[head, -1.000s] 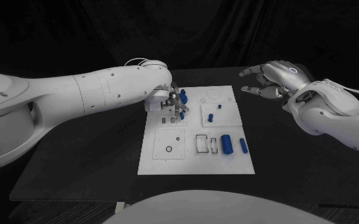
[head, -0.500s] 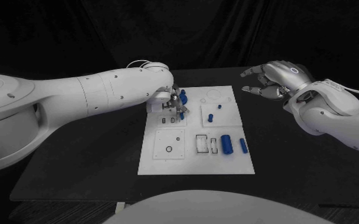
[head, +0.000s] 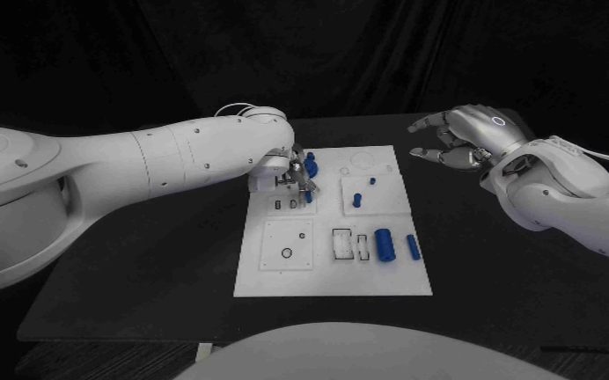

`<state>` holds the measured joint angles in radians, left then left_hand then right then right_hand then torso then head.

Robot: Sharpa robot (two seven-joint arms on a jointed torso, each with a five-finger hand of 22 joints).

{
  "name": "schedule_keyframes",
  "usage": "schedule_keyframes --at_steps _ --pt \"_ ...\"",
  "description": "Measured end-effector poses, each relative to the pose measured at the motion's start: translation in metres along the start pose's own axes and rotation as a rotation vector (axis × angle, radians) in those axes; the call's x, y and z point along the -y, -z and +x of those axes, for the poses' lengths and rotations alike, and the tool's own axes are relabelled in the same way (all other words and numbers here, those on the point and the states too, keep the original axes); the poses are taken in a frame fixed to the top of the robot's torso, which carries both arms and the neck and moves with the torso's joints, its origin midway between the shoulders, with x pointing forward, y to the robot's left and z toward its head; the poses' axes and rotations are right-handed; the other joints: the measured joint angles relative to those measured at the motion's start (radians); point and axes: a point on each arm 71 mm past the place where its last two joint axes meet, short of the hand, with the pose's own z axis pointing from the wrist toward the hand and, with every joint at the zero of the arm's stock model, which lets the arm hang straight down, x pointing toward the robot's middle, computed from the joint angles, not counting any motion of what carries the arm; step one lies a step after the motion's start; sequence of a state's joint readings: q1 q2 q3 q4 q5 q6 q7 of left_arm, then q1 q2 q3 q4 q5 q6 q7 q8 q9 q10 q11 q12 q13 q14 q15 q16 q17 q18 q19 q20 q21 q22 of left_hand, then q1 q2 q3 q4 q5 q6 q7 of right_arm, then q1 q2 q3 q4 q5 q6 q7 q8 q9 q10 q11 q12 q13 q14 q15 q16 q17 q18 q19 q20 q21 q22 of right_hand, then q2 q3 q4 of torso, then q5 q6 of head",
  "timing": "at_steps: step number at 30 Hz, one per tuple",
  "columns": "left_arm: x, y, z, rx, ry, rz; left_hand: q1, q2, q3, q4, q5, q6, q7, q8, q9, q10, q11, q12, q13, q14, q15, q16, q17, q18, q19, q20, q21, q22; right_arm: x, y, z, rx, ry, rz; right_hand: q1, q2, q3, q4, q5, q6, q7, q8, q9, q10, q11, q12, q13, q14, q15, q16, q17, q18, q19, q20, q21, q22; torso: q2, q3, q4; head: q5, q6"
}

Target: Assemble the parts on the task board

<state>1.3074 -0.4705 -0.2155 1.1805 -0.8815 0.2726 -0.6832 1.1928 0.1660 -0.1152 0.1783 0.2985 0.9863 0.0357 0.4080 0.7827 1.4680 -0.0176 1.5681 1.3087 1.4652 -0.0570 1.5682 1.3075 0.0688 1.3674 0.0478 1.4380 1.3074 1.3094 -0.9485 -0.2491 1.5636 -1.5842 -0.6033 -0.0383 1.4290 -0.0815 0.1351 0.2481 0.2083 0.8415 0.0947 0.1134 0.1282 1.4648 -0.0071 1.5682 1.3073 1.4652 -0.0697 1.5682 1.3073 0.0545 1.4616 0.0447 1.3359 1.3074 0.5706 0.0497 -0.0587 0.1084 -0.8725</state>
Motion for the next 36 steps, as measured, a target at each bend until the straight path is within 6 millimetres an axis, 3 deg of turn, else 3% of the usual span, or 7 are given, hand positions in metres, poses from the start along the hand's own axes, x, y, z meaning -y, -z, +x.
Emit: schedule_keyframes --at_steps 20,26,32,33,36 --pt "-0.001 -0.003 0.003 -0.011 -0.002 0.004 0.028 -0.021 0.085 -0.046 0.027 0.0 0.0 -0.048 0.016 0.0 0.0 0.0 0.0 0.0 0.0 0.0 0.0 0.0 -0.007 0.0 -0.011 0.0 0.001 0.002 0.003 -0.013 -0.002 0.005 0.0 0.0 0.0 0.0 0.0 0.0 0.0 0.0 0.0 0.0 0.0 0.0 0.001 0.0 0.0 0.0 0.0 0.0 0.0 0.0 0.0 0.0 0.0 0.0014 0.0009 0.001 0.0" --pt "-0.003 -0.003 0.002 -0.012 0.003 0.007 0.04 -0.033 0.142 -0.064 0.076 0.003 0.005 -0.075 0.023 0.0 0.0 0.0 0.0 0.0 0.0 0.0 0.0 0.0 -0.007 0.0 -0.019 0.0 0.002 0.002 0.003 -0.016 -0.002 0.008 0.0 0.0 0.0 0.0 0.0 0.0 0.0 0.0 0.0 0.0 0.0 0.0 0.001 0.0 0.0 0.0 0.0 0.0 0.0 0.0 0.0 0.0 -0.001 0.0018 0.0009 0.001 0.0" --pt "-0.007 -0.003 0.002 -0.011 0.009 0.009 0.026 -0.071 0.252 -0.087 0.138 0.009 0.009 -0.102 0.042 0.0 0.0 -0.001 -0.001 0.0 0.0 0.0 0.0 0.0 -0.007 0.0 -0.021 0.0 0.003 0.004 0.005 -0.022 -0.002 0.013 0.0 0.0 0.0 0.0 0.0 0.0 0.0 0.0 0.0 0.0 0.0 0.0 0.0 0.0 0.0 0.0 0.0 0.0 0.0 0.0 0.0 0.001 -0.001 0.0022 0.0005 0.003 0.0" --pt "-0.008 -0.003 0.002 -0.011 0.01 0.009 0.01 -0.092 0.292 -0.087 0.155 0.01 0.009 -0.11 0.053 0.0 0.0 -0.001 -0.001 0.0 0.0 0.0 0.0 0.0 -0.007 0.0 -0.026 0.0 0.003 0.004 0.006 -0.023 -0.002 0.013 0.0 0.0 0.0 0.0 0.0 0.0 0.0 0.0 0.0 0.0 0.0 0.0 0.0 0.0 0.0 0.0 0.0 0.0 0.0 0.0 0.0 0.001 -0.001 0.0022 0.0003 0.004 0.0" --pt "-0.011 -0.004 0.003 -0.012 0.013 0.007 -0.024 -0.126 0.378 -0.092 0.173 0.016 0.013 -0.118 0.077 0.0 0.0 -0.001 -0.001 0.0 0.0 0.0 0.0 0.0 -0.007 0.0 -0.026 0.0 0.004 0.004 0.006 -0.026 -0.002 0.016 0.0 0.0 0.0 0.0 0.0 0.0 0.0 0.0 0.0 0.0 0.0 0.0 0.0 0.0 0.0 0.0 0.0 0.0 0.0 0.0 0.0 0.001 -0.001 0.0023 -0.0003 0.005 0.0"
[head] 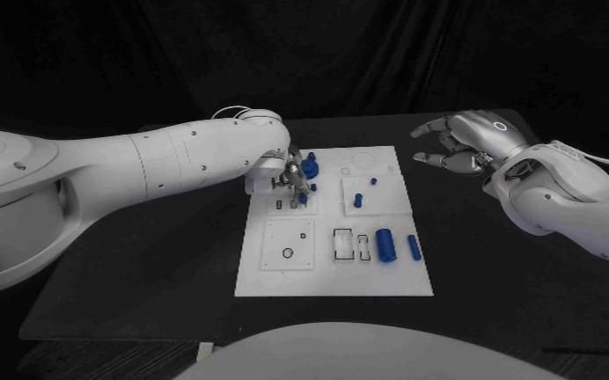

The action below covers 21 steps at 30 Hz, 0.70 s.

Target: Assemble the parts on the task board

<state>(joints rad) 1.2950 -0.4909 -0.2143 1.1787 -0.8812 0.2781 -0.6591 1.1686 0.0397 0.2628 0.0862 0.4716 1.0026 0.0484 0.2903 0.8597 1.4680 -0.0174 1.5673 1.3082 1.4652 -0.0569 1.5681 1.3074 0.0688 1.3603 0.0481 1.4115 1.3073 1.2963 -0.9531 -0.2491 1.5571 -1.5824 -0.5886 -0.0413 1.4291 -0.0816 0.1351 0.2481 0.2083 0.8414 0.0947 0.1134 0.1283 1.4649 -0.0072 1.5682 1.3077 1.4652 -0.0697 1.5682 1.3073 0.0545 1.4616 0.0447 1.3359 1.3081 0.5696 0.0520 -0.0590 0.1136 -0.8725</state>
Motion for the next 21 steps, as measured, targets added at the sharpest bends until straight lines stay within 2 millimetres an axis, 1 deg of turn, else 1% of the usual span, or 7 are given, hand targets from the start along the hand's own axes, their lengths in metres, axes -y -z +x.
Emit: schedule_keyframes --at_steps 2,4,5,9,11,17,21 --pt "-0.003 0.0 0.0 0.0 0.003 -0.002 -0.01 -0.01 0.022 0.0 0.0 0.0 0.0 0.0 0.008 0.0 0.0 0.0 0.0 0.0 0.0 0.0 0.0 0.0 0.0 0.0 0.0 0.0 0.001 0.0 0.0 -0.002 0.0 0.002 0.0 0.0 0.0 0.0 0.0 0.004 0.003 0.0 0.0 0.0 0.0 0.0 0.0 0.0 0.0 0.0 0.0 0.0 0.0 0.0 0.0 0.0 0.0 0.0 -0.0005 0.0 0.0" --pt "-0.005 0.001 0.001 0.0 0.006 -0.004 -0.016 -0.015 0.032 0.002 0.0 0.0 0.0 -0.002 0.014 0.0 0.0 0.0 0.0 0.0 0.0 0.0 0.0 0.0 0.0 0.0 0.0 0.001 0.001 0.001 0.001 -0.003 0.0 0.004 0.0 0.0 0.0 0.0 0.0 0.003 0.003 0.0 0.0 0.0 0.0 0.0 0.0 0.0 0.0 0.0 0.0 0.0 0.0 0.0 0.0 0.0 0.0 0.0001 -0.0005 0.0 0.0" --pt "-0.007 0.001 0.001 0.001 0.008 -0.006 -0.024 -0.023 0.048 -0.003 0.0 0.0 0.0 -0.004 0.018 0.0 0.0 0.0 0.0 0.0 0.0 0.0 0.0 0.0 0.0 0.0 0.0 0.001 0.001 0.001 0.001 -0.004 0.0 0.005 0.0 0.0 0.0 0.0 0.0 0.003 0.003 0.0 0.0 0.0 0.0 0.0 0.0 0.0 0.0 0.0 0.0 0.0 0.0 0.0 0.0 0.0 -0.001 0.0001 -0.0005 0.0 0.0" --pt "-0.014 0.002 0.0 0.005 0.017 -0.012 -0.033 -0.021 0.054 0.002 0.0 0.002 0.002 -0.007 0.024 0.0 0.0 0.0 0.0 0.0 0.0 0.0 0.0 0.0 0.0 0.0 -0.004 0.001 0.002 0.002 0.001 -0.007 0.0 0.009 0.0 0.0 0.0 0.0 0.0 0.003 0.003 0.0 0.0 0.0 0.0 0.0 0.0 0.0 0.0 0.0 0.0 0.0 0.0 0.0 0.0 0.0 -0.001 0.0003 -0.0005 0.0 0.0" --pt "-0.017 0.003 0.0 0.006 0.021 -0.014 -0.038 -0.024 0.07 -0.011 0.0 0.005 0.002 -0.007 0.025 0.0 0.0 0.0 0.0 0.0 0.0 0.0 0.0 0.0 0.0 0.0 -0.004 0.001 0.003 0.003 0.002 -0.009 0.001 0.012 0.0 0.0 0.0 0.0 0.0 0.003 0.003 0.0 0.0 0.0 0.0 0.0 0.0 0.0 0.0 0.0 0.0 0.0 0.0 0.0 0.0 0.0 -0.001 0.0003 -0.0004 0.002 0.0" --pt "-0.025 0.005 0.001 0.011 0.032 -0.019 -0.04 -0.026 0.073 -0.009 0.0 0.006 0.001 -0.007 0.029 0.0 0.0 0.0 0.0 0.0 0.0 0.0 0.0 0.0 0.0 0.0 -0.004 0.001 0.004 0.005 0.003 -0.015 0.0 0.017 0.0 0.0 0.0 0.0 0.0 0.003 0.003 0.0 0.0 0.0 0.0 0.0 0.0 0.0 0.0 0.0 0.0 0.0 0.0 0.0 0.0 0.0 -0.001 0.0003 0.0007 0.007 0.0" --pt "-0.027 0.006 0.001 0.015 0.037 -0.019 -0.047 -0.025 0.075 -0.008 0.0 0.007 0.0 -0.007 0.03 0.0 0.0 0.0 0.0 0.0 0.0 0.0 0.0 0.0 0.0 0.0 -0.004 0.001 0.005 0.005 0.004 -0.018 -0.001 0.018 0.0 0.0 0.0 0.0 0.0 0.003 0.003 0.0 0.0 0.0 0.0 0.0 0.0 0.0 0.0 0.0 0.0 0.0 0.0 0.0 0.0 0.0 -0.001 0.0003 0.0008 0.01 0.0"
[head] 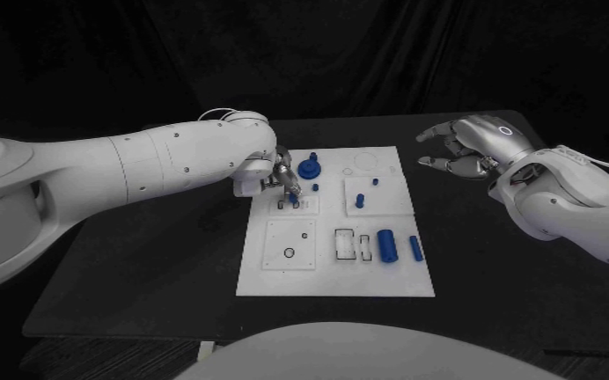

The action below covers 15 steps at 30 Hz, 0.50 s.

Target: Assemble the parts on the task board

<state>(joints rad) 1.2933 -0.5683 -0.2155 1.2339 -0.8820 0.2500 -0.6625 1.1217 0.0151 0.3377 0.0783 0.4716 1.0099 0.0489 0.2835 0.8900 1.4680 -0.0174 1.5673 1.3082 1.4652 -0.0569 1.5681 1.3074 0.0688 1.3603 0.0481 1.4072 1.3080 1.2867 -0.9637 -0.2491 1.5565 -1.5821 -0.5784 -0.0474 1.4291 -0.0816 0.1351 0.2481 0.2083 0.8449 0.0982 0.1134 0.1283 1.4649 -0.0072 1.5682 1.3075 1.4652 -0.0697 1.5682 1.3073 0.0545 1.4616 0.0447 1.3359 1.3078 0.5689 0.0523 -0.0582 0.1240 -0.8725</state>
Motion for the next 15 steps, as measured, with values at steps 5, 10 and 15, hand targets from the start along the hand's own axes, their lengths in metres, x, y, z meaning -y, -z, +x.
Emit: schedule_keyframes --at_steps 5,10,15 --pt "-0.0012 0.0008 0.0005 0.007 0.007 0.0 0.0 0.0 0.009 0.001 0.0 0.002 0.002 -0.001 0.003 0.0 0.0 0.0 0.0 0.0 0.0 0.0 0.0 0.0 0.0 0.0 0.0 0.0 0.0 0.0002 0.0009 -0.004 -0.001 0.001 0.0 0.0 0.0 0.0 0.0 0.004 -0.004 0.0 0.0 0.0 0.0 0.0 0.0 0.0 0.0 0.0 0.0 0.0 0.0 0.0 -0.005 0.0 0.0 0.0 0.0012 0.002 0.0" --pt "-0.0017 0.0014 0.0023 0.013 0.014 0.0 -0.007 0.001 0.023 -0.005 -0.002 0.003 0.003 -0.001 0.005 0.0 0.0 0.0 0.0 0.0 0.0 0.0 0.0 0.0 0.0 0.0 0.0 0.0 0.0001 0.0003 0.0015 -0.008 -0.001 0.002 0.0 0.0 0.0 0.0 0.0 0.004 -0.004 0.0 0.0 0.0 0.0 0.0 0.0 0.003 0.003 0.0 0.0 0.0 0.0 0.0 -0.006 0.0 0.0 -0.0001 0.0016 0.006 0.0" --pt "-0.0019 0.0018 0.0048 0.016 0.019 0.001 -0.017 -0.001 0.025 -0.002 -0.002 0.004 0.003 -0.005 0.005 0.0 0.0 0.0 0.0 0.0 0.0 0.0 0.0 0.0 0.0 0.0 0.0 0.0 0.0001 0.0003 0.0019 -0.011 -0.001 0.003 0.0 0.0 0.0 0.0 0.0 0.004 -0.004 0.0 0.0 0.0 0.0 0.0 0.0 0.003 0.003 0.0 0.0 0.0 0.0 0.0 -0.006 0.0 0.0 -0.0002 0.0024 0.006 0.0"
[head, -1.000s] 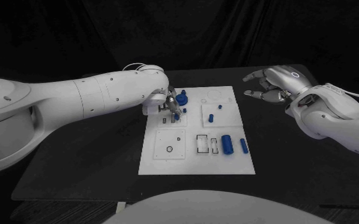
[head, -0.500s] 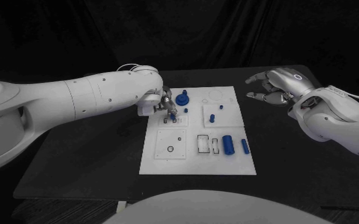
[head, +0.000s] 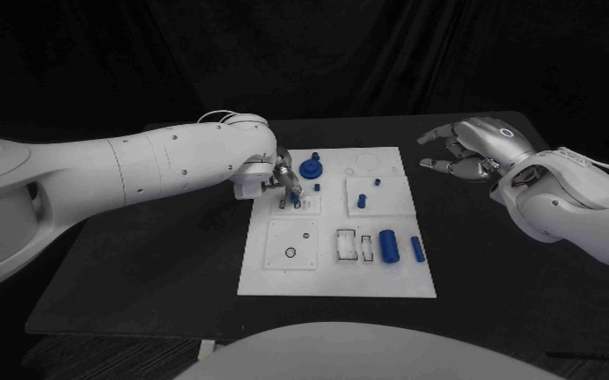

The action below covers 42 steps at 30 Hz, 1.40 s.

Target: Assemble the parts on the task board

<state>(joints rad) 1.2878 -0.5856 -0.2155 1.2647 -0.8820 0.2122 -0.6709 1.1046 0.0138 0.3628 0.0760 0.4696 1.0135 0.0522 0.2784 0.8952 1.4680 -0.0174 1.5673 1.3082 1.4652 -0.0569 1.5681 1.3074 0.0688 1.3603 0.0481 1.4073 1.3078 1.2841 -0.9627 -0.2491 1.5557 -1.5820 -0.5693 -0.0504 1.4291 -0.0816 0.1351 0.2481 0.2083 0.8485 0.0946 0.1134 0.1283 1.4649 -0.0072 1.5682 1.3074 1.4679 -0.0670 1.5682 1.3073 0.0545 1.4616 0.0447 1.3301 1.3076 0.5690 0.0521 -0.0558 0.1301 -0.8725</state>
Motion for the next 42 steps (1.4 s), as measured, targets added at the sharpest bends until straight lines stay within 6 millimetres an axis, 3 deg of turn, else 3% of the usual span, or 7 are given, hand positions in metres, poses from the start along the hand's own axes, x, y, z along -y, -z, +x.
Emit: schedule_keyframes --at_steps 19,42 --pt "-0.0046 -0.0004 0.0063 0.0 0.015 0.0 -0.017 -0.007 0.028 -0.016 -0.002 0.003 0.004 -0.006 0.001 0.0 0.0 0.0 0.0 0.0 0.0 0.0 0.0 0.0 0.0 0.0 0.0 0.0 0.0009 0.0003 0.0012 -0.008 0.001 0.006 0.0 0.0 0.0 0.0 0.0 0.004 0.004 0.0 0.0 0.0 0.0 0.0 0.0 0.0 0.0 0.0 0.0 0.0 0.0 0.0 0.0 0.0 0.0 0.0012 -0.0035 0.009 0.0" --pt "-0.003 -0.0002 0.0089 0.009 0.024 0.005 -0.023 0.0 0.046 -0.022 -0.005 0.004 0.005 -0.009 0.0 0.0 0.0 0.0 0.0 0.0 0.0 0.0 0.0 0.0 0.0 0.0 -0.004 0.0 0.0012 0.001 0.0037 -0.019 -0.001 0.009 0.0 0.0 0.003 -0.003 0.0 0.007 0.007 0.0 0.0 0.004 0.004 0.0 0.001 0.0 0.0 0.0 0.0 0.0 0.0 0.0 -0.004 0.0 0.0 0.0007 -0.0021 0.013 0.0"
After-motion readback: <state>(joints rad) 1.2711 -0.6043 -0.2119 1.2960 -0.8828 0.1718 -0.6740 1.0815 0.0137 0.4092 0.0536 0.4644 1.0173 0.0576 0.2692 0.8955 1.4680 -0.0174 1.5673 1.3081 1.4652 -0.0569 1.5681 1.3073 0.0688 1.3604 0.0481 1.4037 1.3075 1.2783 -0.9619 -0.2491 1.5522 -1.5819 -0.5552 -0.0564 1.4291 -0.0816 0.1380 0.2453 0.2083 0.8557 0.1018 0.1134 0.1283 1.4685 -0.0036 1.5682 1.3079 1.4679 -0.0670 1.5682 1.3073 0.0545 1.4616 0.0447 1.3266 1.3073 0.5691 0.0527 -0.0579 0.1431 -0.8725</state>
